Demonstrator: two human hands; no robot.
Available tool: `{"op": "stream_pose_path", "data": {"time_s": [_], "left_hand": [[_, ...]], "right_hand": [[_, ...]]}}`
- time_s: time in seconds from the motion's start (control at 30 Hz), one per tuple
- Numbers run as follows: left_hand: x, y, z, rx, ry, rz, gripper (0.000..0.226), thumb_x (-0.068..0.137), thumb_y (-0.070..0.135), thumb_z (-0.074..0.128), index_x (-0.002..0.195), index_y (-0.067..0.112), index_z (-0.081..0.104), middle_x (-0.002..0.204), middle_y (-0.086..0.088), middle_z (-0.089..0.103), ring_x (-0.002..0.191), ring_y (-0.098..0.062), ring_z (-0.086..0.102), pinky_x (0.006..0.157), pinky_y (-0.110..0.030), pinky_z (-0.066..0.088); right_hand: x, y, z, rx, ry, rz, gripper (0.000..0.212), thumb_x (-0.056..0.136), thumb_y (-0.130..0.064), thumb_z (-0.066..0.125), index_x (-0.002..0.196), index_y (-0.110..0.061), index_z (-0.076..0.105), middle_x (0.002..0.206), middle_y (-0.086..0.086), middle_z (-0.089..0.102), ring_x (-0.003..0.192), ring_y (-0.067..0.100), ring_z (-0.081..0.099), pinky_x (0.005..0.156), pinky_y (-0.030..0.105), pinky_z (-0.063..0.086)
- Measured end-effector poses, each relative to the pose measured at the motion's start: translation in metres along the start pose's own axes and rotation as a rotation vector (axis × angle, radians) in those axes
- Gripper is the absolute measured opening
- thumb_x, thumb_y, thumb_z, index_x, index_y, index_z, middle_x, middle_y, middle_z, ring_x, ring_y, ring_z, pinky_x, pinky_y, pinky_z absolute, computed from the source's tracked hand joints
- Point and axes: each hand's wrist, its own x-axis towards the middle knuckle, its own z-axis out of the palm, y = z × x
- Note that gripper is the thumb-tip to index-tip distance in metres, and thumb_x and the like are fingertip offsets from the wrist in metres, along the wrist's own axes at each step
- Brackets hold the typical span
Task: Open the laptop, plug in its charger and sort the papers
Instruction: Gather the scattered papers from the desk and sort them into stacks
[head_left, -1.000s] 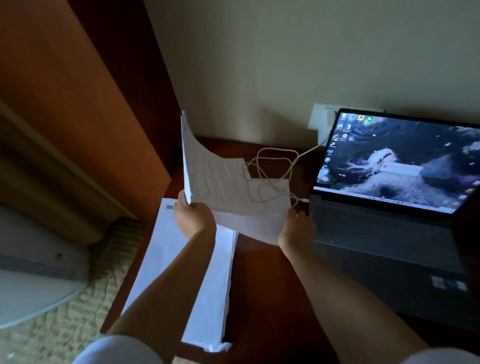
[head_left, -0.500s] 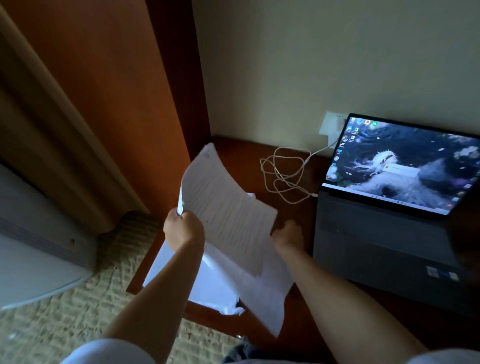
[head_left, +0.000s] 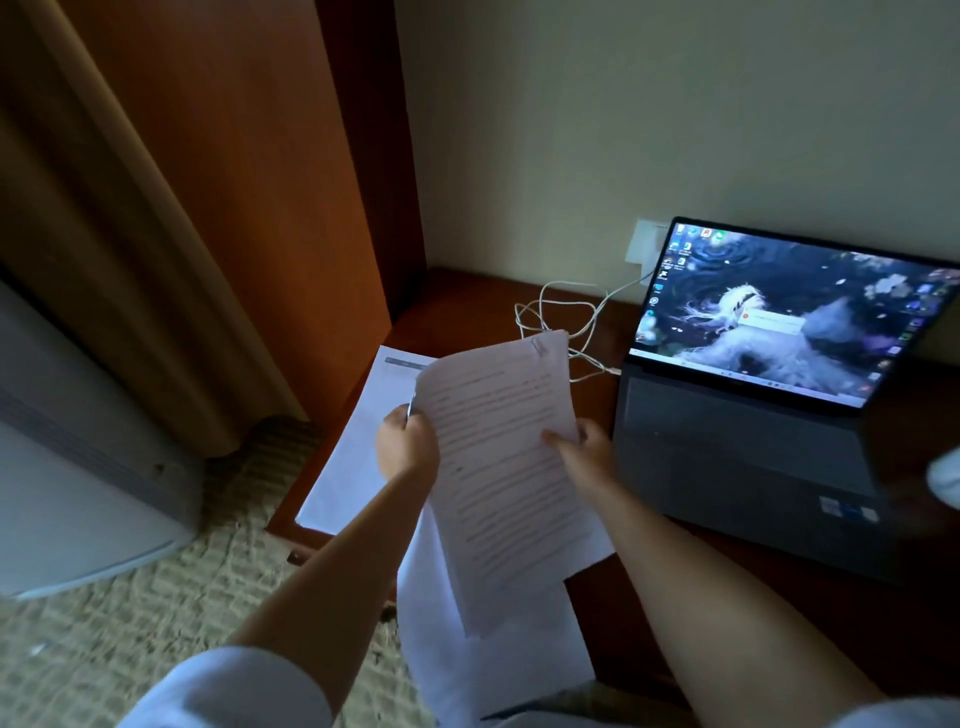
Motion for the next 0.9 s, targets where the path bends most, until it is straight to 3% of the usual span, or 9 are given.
{"op": "stream_pose_path", "data": {"time_s": [0.07,0.13,0.27,0.37,0.47,0.6,0.67,0.77,0.9], "left_hand": [[-0.004,0.004,0.01,-0.061,-0.072,0.009,0.019,0.092,0.003,0.038,0.085,0.003,0.056,0.078,-0.011,0.056,0.067,-0.022,0.053,0.058,-0.033,0.046],[-0.012,0.01,0.026,-0.09,-0.211,0.01,0.02,0.087,-0.003,0.04,0.09,0.004,0.058,0.076,-0.008,0.058,0.065,-0.02,0.052,0.05,-0.024,0.04],[-0.033,0.021,0.064,-0.114,-0.447,0.008,0.024,0.082,-0.008,0.058,0.098,0.008,0.064,0.086,-0.012,0.065,0.071,-0.024,0.062,0.062,-0.029,0.056],[-0.043,0.032,0.082,-0.284,-0.545,-0.074,0.021,0.08,-0.004,0.067,0.098,0.007,0.065,0.099,-0.02,0.066,0.083,-0.032,0.065,0.076,-0.044,0.057],[-0.037,0.032,0.096,-0.531,-0.743,-0.108,0.033,0.086,0.001,0.062,0.118,-0.005,0.057,0.108,-0.025,0.062,0.085,-0.032,0.064,0.073,-0.04,0.058],[-0.024,0.005,0.118,-0.151,-0.417,-0.084,0.023,0.075,0.005,0.065,0.098,0.009,0.068,0.104,-0.02,0.067,0.088,-0.034,0.066,0.082,-0.042,0.056],[-0.029,-0.01,0.12,0.063,-0.402,-0.083,0.02,0.08,0.003,0.06,0.095,0.015,0.066,0.099,-0.013,0.065,0.09,-0.031,0.062,0.078,-0.033,0.051],[-0.026,-0.033,0.123,0.165,-0.403,-0.092,0.035,0.082,-0.003,0.056,0.111,0.014,0.065,0.098,-0.01,0.059,0.088,-0.026,0.057,0.075,-0.03,0.046],[-0.02,-0.048,0.127,0.242,-0.37,-0.053,0.047,0.085,0.009,0.058,0.13,0.021,0.056,0.127,-0.006,0.056,0.099,-0.024,0.058,0.077,-0.031,0.053]], "right_hand": [[-0.003,0.004,-0.02,-0.047,0.07,-0.072,0.006,0.088,-0.026,0.062,0.092,-0.022,0.059,0.086,0.0,0.064,0.081,0.023,0.062,0.065,0.029,0.049],[-0.006,0.007,-0.041,-0.172,0.143,-0.13,0.011,0.093,-0.021,0.05,0.092,-0.016,0.061,0.082,0.003,0.062,0.079,0.027,0.059,0.06,0.026,0.041],[-0.007,0.02,-0.088,-0.262,0.294,-0.161,0.028,0.097,-0.014,0.037,0.114,-0.012,0.06,0.106,0.013,0.064,0.097,0.033,0.058,0.078,0.033,0.043],[-0.006,0.028,-0.121,-0.303,0.394,-0.14,0.029,0.098,-0.012,0.035,0.113,-0.01,0.06,0.107,0.02,0.063,0.097,0.037,0.058,0.077,0.034,0.041],[-0.001,0.03,-0.141,-0.335,0.437,-0.115,0.027,0.097,-0.014,0.039,0.11,-0.01,0.062,0.108,0.023,0.063,0.097,0.04,0.058,0.079,0.037,0.043],[0.005,0.04,-0.15,-0.412,0.373,-0.091,0.029,0.097,-0.018,0.037,0.113,-0.017,0.061,0.111,0.018,0.064,0.1,0.039,0.058,0.084,0.037,0.046],[0.003,0.053,-0.145,-0.401,0.299,-0.108,0.028,0.098,-0.013,0.036,0.112,-0.011,0.06,0.107,0.017,0.063,0.101,0.037,0.057,0.082,0.036,0.044],[0.003,0.068,-0.134,-0.361,0.269,-0.102,0.028,0.1,-0.013,0.033,0.113,-0.007,0.056,0.108,0.018,0.062,0.101,0.036,0.057,0.083,0.037,0.043],[0.008,0.07,-0.122,-0.362,0.265,-0.08,0.025,0.1,-0.009,0.031,0.113,-0.001,0.051,0.109,0.019,0.059,0.101,0.034,0.055,0.077,0.031,0.036]]}}
